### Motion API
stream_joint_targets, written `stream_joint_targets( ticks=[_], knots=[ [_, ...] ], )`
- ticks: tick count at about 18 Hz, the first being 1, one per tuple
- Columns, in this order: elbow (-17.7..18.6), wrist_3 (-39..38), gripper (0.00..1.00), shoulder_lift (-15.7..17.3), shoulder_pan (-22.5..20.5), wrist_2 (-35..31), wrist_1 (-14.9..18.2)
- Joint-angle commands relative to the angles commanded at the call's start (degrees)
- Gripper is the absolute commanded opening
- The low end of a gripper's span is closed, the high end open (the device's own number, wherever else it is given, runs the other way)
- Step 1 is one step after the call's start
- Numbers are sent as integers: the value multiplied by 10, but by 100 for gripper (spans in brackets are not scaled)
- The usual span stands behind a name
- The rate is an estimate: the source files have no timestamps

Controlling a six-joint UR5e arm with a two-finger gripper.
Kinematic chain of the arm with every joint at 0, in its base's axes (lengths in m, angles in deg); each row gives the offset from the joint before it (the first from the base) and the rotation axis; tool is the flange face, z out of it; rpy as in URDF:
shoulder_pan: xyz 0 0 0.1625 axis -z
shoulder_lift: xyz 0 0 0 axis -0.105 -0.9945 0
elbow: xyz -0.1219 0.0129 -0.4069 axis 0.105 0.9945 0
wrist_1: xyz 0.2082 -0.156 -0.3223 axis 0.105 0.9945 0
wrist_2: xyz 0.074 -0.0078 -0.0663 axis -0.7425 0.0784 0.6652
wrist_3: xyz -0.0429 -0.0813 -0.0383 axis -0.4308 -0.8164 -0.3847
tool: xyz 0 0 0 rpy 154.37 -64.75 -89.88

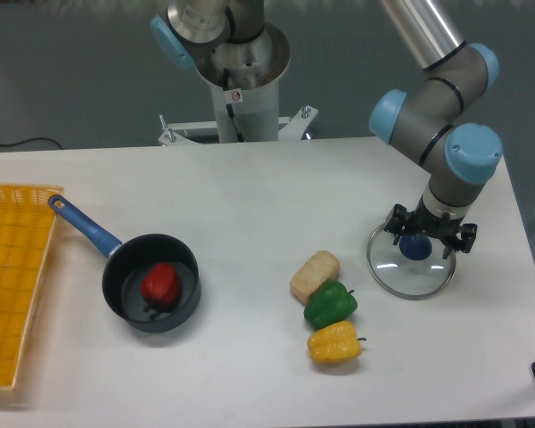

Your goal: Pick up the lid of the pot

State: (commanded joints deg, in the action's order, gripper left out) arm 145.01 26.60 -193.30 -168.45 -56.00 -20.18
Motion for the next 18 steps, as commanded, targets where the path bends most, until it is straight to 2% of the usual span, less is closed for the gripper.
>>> stream_joint_targets(
  ticks=[13, 18],
  knots=[
    [4, 1, 99, -2, -1, -2, -4],
    [10, 2, 98, -2, 0, -3, -18]
  ],
)
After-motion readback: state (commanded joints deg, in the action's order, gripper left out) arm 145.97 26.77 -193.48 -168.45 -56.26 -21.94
